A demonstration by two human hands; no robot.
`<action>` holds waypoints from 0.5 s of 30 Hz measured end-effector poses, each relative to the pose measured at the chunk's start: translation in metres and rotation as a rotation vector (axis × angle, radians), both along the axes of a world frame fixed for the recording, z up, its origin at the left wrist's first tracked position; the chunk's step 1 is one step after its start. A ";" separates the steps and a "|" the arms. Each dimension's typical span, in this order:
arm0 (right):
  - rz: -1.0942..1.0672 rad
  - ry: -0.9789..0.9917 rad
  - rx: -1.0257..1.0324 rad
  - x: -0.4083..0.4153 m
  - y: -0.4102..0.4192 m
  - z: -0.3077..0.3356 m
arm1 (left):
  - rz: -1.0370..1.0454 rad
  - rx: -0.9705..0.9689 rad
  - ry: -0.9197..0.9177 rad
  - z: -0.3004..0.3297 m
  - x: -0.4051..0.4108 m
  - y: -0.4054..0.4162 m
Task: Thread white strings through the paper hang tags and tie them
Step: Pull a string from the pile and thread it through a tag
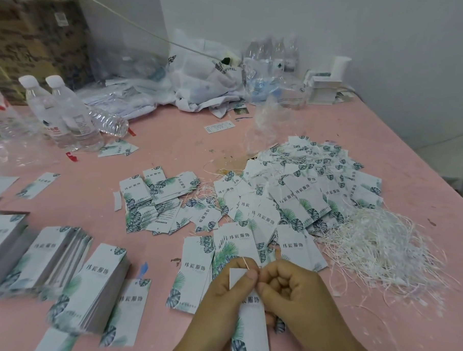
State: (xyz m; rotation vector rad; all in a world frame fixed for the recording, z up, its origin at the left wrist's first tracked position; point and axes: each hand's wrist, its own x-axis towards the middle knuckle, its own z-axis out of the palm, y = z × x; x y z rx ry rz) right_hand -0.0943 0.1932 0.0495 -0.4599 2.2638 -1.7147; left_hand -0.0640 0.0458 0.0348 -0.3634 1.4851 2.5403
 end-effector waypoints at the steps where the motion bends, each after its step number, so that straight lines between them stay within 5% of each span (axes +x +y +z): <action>1: 0.011 0.017 0.022 0.000 0.000 0.000 | 0.019 -0.001 0.009 0.000 0.000 -0.001; 15: -0.034 -0.004 0.013 -0.019 0.018 0.001 | 0.105 0.092 0.000 0.007 0.001 -0.007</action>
